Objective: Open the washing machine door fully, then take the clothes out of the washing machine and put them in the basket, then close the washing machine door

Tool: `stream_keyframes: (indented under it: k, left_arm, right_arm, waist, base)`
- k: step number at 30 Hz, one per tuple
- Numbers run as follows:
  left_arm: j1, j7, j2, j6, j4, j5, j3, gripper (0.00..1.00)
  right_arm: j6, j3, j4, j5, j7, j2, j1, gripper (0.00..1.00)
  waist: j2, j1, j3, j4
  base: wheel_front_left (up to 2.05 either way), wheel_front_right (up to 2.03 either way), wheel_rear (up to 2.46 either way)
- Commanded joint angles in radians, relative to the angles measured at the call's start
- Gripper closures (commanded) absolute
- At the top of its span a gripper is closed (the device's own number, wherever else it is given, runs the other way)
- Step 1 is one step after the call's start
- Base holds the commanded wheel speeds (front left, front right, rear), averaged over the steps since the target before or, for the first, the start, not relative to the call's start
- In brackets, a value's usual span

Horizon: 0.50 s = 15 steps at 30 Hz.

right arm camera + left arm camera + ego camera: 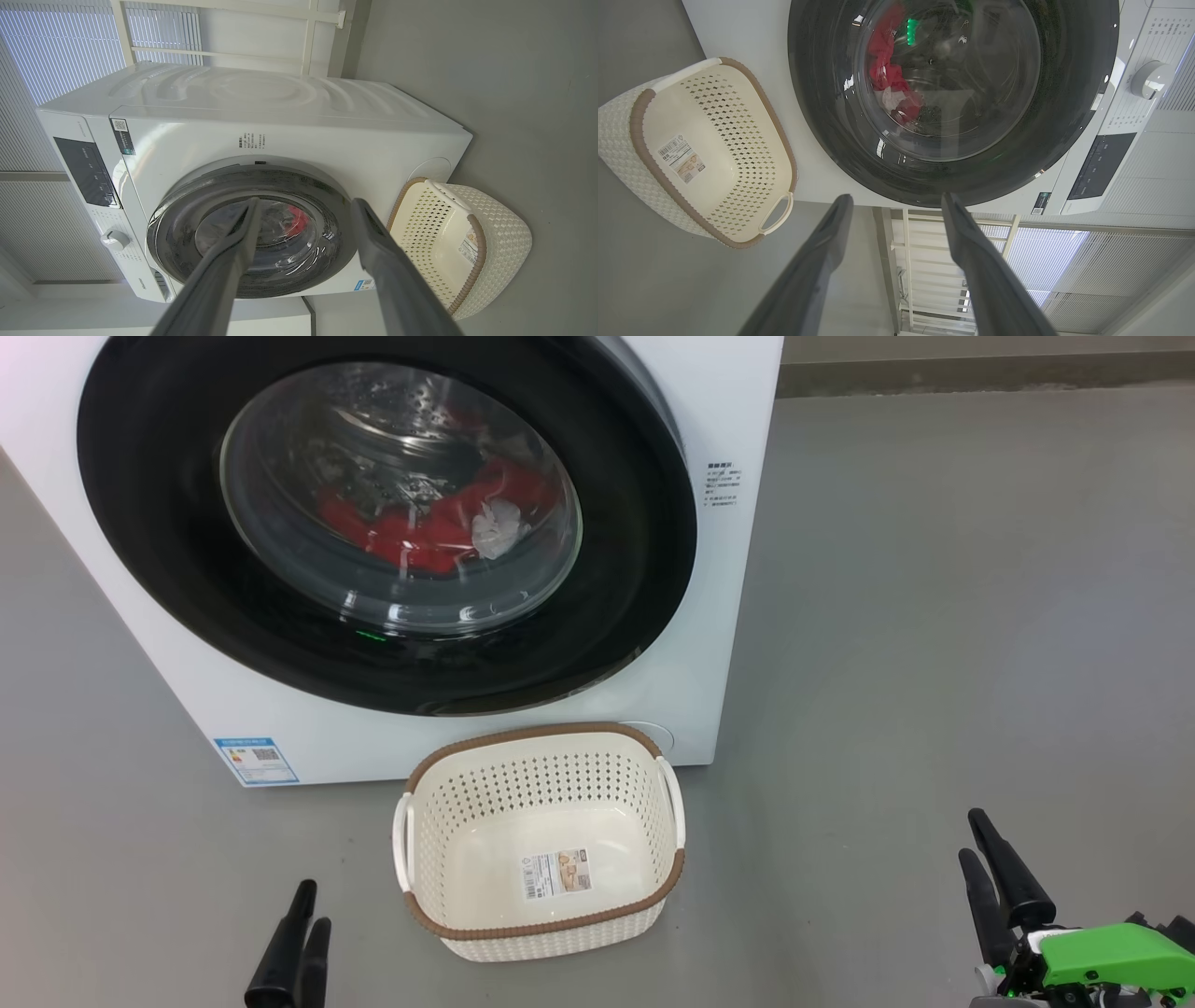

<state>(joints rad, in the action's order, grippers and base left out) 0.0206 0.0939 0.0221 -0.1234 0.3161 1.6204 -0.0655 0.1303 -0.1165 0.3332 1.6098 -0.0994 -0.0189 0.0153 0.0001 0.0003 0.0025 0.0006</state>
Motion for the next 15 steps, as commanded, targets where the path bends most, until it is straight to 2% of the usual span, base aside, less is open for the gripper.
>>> stream_keyframes:
  k: [1, 5, 15]
  left_arm:
    - [0.021, -0.01, 0.013, -0.001, -0.035, -0.013, -0.001, 0.0]
    - [0.016, -0.021, 0.013, -0.001, -0.046, -0.032, -0.002, 0.0]
    - [0.008, -0.051, 0.015, -0.001, -0.062, -0.125, 0.003, 0.0]
  right_arm:
    - [0.0, 0.004, -0.032, -0.004, 0.009, -0.01, 0.023, 0.0]
    - [0.0, 0.014, -0.037, -0.016, 0.021, -0.015, 0.018, 0.0]
    - [0.0, 0.044, -0.038, -0.065, 0.055, -0.031, 0.013, 0.0]
  waist:
    - [-0.0001, 0.002, -0.001, 0.0]
    - [-0.0001, -0.0001, 0.001, 0.0]
    - [-0.0001, -0.0002, 0.004, 0.0]
  base:
    - [0.0, 0.0, 0.0]
    - [0.0, 0.0, 0.0]
    - [0.0, 0.0, 0.0]
